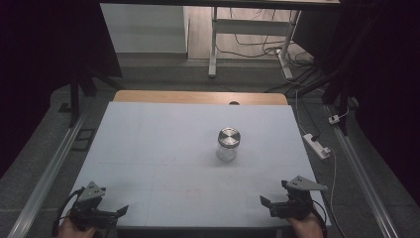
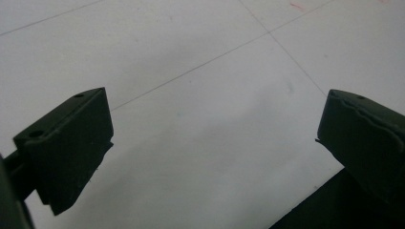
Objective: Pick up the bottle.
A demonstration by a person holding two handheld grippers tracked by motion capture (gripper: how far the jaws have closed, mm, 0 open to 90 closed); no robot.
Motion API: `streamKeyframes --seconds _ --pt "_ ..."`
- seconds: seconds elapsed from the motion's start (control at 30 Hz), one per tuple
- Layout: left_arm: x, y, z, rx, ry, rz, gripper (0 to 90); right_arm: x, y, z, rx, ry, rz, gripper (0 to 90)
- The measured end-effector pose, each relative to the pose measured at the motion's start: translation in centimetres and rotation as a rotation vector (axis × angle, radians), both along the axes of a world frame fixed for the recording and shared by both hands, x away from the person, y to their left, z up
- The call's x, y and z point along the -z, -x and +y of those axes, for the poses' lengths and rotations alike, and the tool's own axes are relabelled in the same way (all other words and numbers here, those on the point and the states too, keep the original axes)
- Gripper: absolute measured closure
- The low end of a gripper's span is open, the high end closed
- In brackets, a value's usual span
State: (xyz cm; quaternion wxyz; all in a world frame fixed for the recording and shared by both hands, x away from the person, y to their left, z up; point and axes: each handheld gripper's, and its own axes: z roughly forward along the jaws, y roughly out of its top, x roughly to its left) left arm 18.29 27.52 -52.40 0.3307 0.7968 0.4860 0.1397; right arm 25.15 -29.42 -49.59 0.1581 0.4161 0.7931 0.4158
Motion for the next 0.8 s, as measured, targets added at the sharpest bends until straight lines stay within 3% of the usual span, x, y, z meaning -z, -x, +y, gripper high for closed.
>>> streamKeyframes --seconds 0.47,0.8 --pt "-0.02 -0.08 0.05 -0.017 0.020 0.004 0.0 0.08 -0.17 0.23 -0.029 0.013 0.016 0.0" --pt "-0.02 -0.14 -0.07 -0.001 0.021 -0.002 0.0 0.08 -0.14 0.45 -0.051 0.024 0.016 0.0"
